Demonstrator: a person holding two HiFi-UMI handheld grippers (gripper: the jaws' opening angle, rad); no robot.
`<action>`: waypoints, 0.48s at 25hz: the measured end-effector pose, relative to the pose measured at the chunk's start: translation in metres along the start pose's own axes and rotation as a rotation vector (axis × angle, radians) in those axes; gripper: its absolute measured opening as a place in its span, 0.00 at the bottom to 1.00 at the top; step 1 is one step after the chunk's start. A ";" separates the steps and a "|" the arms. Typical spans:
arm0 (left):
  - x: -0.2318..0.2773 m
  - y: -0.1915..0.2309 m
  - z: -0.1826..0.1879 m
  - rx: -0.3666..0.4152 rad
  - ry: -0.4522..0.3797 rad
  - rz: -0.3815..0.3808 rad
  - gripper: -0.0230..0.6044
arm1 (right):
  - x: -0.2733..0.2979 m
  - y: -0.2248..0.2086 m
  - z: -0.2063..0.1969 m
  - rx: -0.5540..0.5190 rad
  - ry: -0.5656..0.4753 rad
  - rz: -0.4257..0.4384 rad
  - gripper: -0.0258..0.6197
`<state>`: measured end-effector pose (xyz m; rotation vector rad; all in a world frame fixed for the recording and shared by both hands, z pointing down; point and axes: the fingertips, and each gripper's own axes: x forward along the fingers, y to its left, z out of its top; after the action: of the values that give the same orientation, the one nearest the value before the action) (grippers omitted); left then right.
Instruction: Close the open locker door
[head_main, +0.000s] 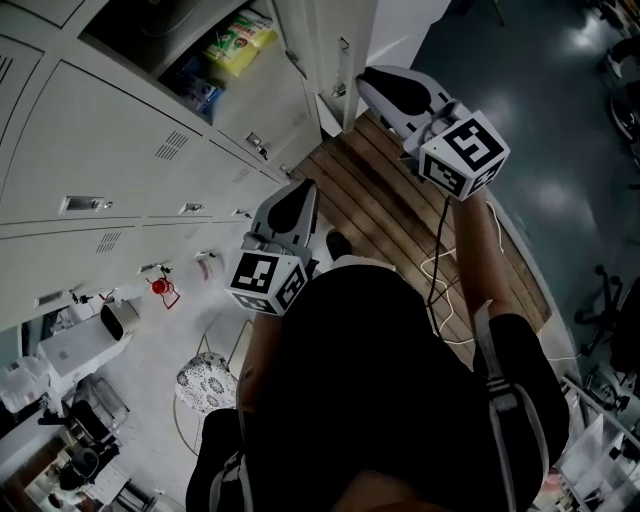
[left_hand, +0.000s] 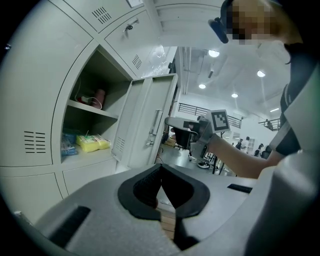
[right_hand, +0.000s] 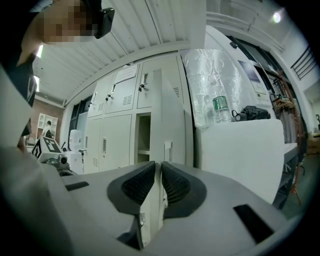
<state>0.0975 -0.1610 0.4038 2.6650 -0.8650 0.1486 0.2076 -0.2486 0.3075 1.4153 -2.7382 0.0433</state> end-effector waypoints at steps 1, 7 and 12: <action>-0.002 0.002 0.000 -0.001 -0.002 0.005 0.07 | 0.002 0.004 0.000 0.002 -0.004 0.013 0.10; -0.010 0.010 0.000 -0.009 -0.009 0.032 0.06 | 0.018 0.024 0.001 0.010 -0.027 0.082 0.15; -0.017 0.019 0.002 -0.016 -0.019 0.061 0.06 | 0.035 0.045 0.002 0.003 -0.025 0.143 0.16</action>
<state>0.0728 -0.1673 0.4036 2.6302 -0.9503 0.1308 0.1506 -0.2509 0.3079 1.2266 -2.8561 0.0363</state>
